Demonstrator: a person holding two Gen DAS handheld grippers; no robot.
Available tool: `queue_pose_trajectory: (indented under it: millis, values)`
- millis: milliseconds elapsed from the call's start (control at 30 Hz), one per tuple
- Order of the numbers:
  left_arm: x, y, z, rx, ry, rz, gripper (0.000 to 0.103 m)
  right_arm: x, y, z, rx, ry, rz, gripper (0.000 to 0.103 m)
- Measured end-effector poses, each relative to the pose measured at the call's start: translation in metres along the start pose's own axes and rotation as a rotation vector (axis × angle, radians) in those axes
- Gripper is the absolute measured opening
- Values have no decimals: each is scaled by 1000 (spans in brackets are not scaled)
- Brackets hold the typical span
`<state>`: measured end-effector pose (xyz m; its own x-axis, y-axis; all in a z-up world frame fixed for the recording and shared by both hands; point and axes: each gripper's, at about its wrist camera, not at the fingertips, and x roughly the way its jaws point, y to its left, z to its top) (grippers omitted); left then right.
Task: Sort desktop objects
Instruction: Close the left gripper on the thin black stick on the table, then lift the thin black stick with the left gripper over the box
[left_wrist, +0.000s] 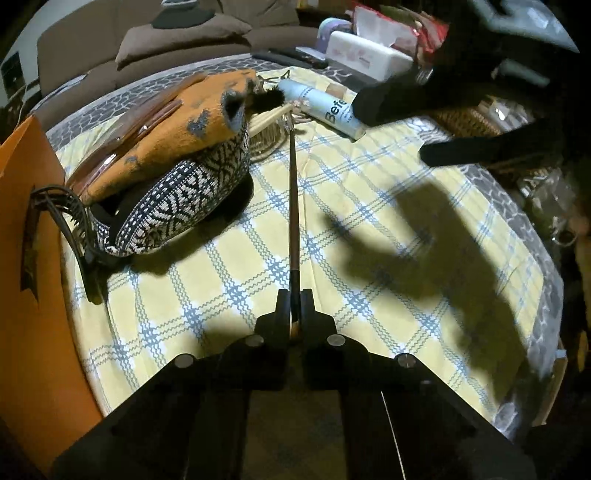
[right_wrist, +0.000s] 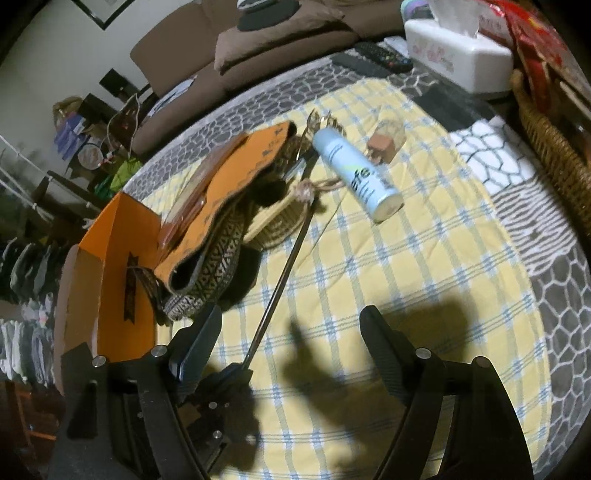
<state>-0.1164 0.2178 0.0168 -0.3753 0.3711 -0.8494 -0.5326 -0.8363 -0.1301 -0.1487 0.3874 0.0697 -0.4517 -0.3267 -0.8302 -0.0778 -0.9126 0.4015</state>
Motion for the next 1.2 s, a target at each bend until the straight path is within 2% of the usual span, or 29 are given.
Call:
queue_pose_trajectory:
  millis: [133,200,267,433,533,567,767,1000,1200]
  values:
    - [-8,-2,2,-17,-10,-35,5,17,4,-6,-5,52,8,76]
    - [-11,-2,3,-29,-10,-56,5,27,8,-9,-17,84,13,69]
    - [-14,-1,4,-53,-8,-89,5,36,11,-12,-26,112,17,51]
    - [-25,-4,7,-71,-21,-130,5,51,9,-16,-5,154,30,44]
    - [-29,-5,7,-72,-26,-142,5,50,4,-15,12,149,53,22]
    - [-30,-5,7,-71,-27,-143,5,48,4,-14,11,140,58,19]
    - [-40,-7,8,-72,-43,-154,5,30,12,-13,-22,83,73,13]
    - [-70,-2,14,-80,-98,-186,5,-2,28,-9,-36,-3,121,12]
    - [-98,11,15,-93,-139,-193,5,-15,59,-4,-74,-52,176,12]
